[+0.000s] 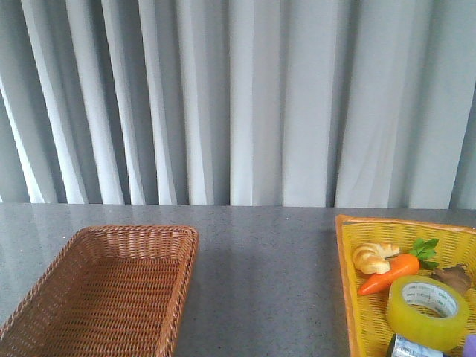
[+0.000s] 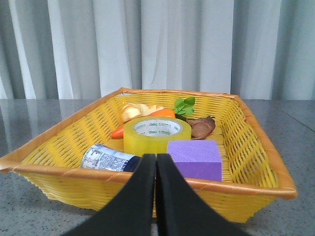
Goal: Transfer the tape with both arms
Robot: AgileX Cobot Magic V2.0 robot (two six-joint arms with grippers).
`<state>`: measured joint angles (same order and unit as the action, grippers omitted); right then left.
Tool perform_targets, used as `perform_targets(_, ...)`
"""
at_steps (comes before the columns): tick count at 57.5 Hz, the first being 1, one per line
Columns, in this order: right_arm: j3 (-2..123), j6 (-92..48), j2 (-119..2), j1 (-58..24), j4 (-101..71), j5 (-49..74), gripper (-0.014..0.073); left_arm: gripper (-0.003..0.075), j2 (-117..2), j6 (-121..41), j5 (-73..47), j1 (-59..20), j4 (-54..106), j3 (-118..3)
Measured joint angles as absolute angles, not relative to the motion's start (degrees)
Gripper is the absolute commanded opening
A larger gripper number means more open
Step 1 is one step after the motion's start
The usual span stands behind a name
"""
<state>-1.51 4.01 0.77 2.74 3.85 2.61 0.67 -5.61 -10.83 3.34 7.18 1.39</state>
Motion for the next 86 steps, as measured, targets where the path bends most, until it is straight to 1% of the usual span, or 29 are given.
perform_targets(75,-1.5,4.0,0.8,2.7,3.8,2.6,-0.0007,-0.0005,0.7,-5.6,-10.8,3.3,7.2,1.4)
perform_targets(80,-1.5,4.0,0.8,2.7,3.8,2.6,-0.0007,-0.0005,0.7,-6.3,-9.5,3.3,6.1,1.4)
perform_targets(86,-1.5,4.0,0.8,2.7,3.9,2.0,-0.0007,-0.0005,0.7,-7.9,-4.7,3.3,3.9,1.4)
